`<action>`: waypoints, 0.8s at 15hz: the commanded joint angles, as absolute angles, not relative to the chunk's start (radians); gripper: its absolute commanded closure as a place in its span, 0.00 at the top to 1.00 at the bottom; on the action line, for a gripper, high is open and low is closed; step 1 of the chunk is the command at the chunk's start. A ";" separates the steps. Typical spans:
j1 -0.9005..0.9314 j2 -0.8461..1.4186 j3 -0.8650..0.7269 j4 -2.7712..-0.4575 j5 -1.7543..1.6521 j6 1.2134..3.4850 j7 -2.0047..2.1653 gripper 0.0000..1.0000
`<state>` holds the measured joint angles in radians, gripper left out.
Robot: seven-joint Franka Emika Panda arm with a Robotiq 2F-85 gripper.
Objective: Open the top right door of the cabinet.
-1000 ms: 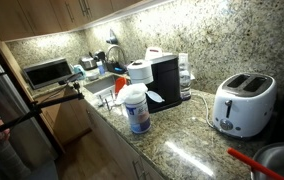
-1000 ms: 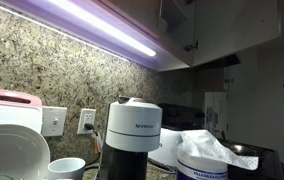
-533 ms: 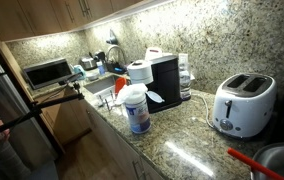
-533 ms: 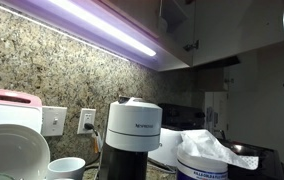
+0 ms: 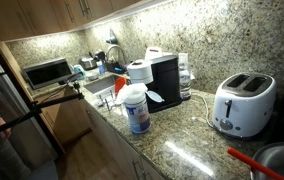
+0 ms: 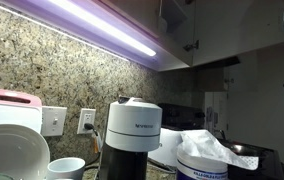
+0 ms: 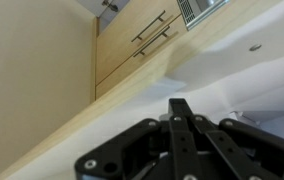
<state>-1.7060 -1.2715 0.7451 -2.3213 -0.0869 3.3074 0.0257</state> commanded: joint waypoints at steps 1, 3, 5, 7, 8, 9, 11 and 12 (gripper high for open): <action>-1.699 -1.312 0.765 -2.313 -0.083 3.310 0.029 0.00; -1.689 -1.310 0.778 -2.309 -0.080 3.313 0.033 0.00; -1.676 -1.302 0.781 -2.308 -0.082 3.314 0.029 0.00; -1.625 -1.273 0.790 -2.308 -0.081 3.310 0.033 0.00; -1.574 -1.248 0.798 -2.309 -0.081 3.302 0.037 0.00; -1.527 -1.240 0.811 -2.313 -0.074 3.289 0.053 0.00; -1.447 -1.223 0.833 -2.320 -0.071 3.278 0.072 0.00; -1.393 -1.211 0.841 -2.327 -0.073 3.270 0.072 0.00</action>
<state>-1.5284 -1.2673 0.8200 -2.3215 -0.0852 3.3044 0.0719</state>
